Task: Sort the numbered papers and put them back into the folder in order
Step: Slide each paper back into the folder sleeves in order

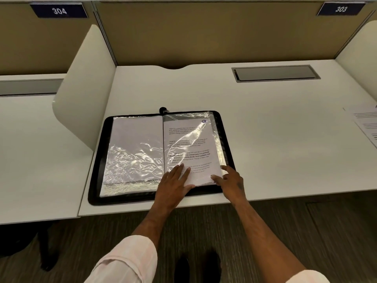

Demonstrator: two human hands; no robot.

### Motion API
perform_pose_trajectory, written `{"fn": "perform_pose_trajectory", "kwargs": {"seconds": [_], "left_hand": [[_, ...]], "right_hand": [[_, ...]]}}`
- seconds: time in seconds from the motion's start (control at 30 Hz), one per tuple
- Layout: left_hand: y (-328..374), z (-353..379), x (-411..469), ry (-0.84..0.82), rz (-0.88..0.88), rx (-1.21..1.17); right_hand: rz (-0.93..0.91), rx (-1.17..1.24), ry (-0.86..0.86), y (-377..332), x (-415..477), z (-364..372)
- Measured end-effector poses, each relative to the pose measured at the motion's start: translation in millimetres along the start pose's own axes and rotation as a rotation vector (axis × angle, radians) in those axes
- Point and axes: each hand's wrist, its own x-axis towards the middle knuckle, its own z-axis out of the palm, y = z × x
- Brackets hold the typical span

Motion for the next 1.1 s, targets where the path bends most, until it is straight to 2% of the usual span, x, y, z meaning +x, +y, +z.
{"fn": "perform_pose_trajectory", "kwargs": {"seconds": [0.73,0.87,1.0,1.1], "left_hand": [[7,1,33,0.130,0.001,0.020],[13,-2,26,0.107,0.023,-0.069],[25,-22,13,-0.037,0.026,-0.219],[34,-38,7,0.042,-0.057,-0.288]], "right_hand": [[-0.014,-0.045,-0.025,7,1,-9],[-0.096,-0.081,-0.016,-11,-11,-9],[-0.255,-0.211,0.009,-33,-29,-4],[-0.427,-0.299,0.015,-57,-46,4]]}}
